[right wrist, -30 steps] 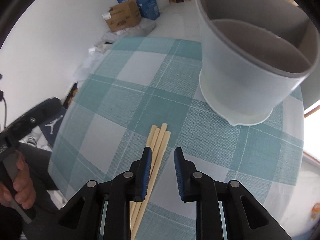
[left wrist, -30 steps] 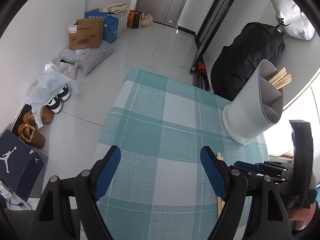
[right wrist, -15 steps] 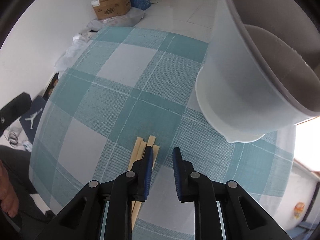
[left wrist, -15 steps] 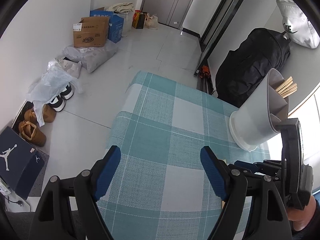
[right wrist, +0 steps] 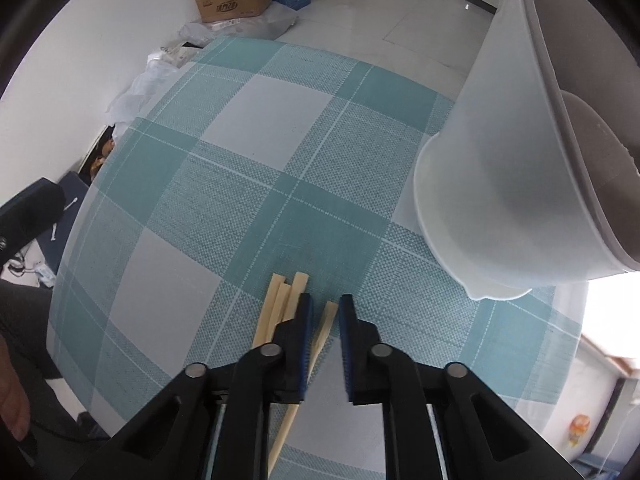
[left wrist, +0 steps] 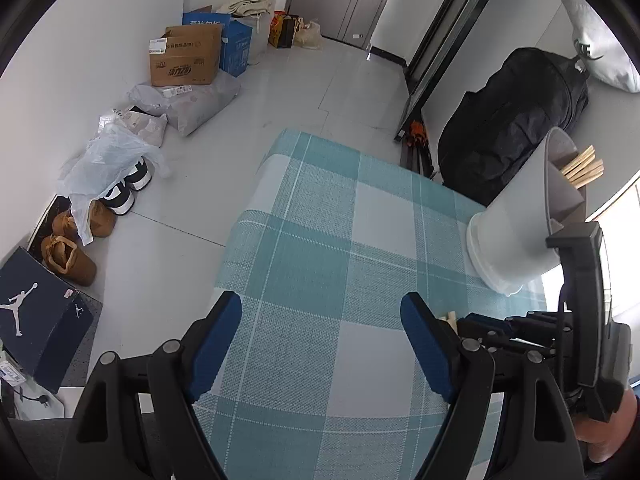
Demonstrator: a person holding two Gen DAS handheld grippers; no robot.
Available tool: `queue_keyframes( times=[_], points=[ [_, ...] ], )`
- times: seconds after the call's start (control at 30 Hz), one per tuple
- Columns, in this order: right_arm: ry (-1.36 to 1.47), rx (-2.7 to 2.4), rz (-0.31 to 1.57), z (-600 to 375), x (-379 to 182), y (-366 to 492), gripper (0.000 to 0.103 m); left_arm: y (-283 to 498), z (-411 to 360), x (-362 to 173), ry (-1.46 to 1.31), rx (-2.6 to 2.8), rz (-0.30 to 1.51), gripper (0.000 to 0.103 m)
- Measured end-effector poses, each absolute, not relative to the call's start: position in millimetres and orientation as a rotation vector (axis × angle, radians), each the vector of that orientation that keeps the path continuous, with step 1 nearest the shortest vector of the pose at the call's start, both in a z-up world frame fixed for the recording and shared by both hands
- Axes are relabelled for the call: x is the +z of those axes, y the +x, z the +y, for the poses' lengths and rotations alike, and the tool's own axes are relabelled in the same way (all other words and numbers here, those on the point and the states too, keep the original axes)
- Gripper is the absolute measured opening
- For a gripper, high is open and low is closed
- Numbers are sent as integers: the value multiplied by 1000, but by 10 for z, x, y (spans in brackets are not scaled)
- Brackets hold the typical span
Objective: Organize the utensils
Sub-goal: 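Close the right gripper on the remaining chopstick bundle, then grasp one chopstick with the left gripper while the right gripper holds its bundle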
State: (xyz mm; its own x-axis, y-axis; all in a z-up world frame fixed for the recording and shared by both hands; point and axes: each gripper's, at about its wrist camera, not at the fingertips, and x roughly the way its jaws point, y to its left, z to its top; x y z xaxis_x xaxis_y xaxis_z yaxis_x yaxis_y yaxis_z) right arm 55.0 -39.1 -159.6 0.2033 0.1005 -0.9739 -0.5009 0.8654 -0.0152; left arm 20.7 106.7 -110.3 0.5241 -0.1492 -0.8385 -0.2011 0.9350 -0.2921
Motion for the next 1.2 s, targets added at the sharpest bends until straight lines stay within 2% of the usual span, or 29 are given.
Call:
queue_keyframes(
  times=[0.13,0.4,0.63,0.83,1.2],
  points=[
    [-277,442,1255,-500,-1508,515,4,228,979,-1157,-347,-2,1074,78],
    [86,451,998,-1313,-810,377,3,263,425,-1294,-228,-117,1204,78],
    [269,418,790,-1859,-462,196,3,232,159,-1293,-106,-109,1226,78],
    [293,437,710,-1988,-305,74,3,164,101,-1403,-45,-74,1258,79],
    [342,444,686,-2065,-304,47,4,248,6,-1387,-50,-40,1271,79]
  ],
)
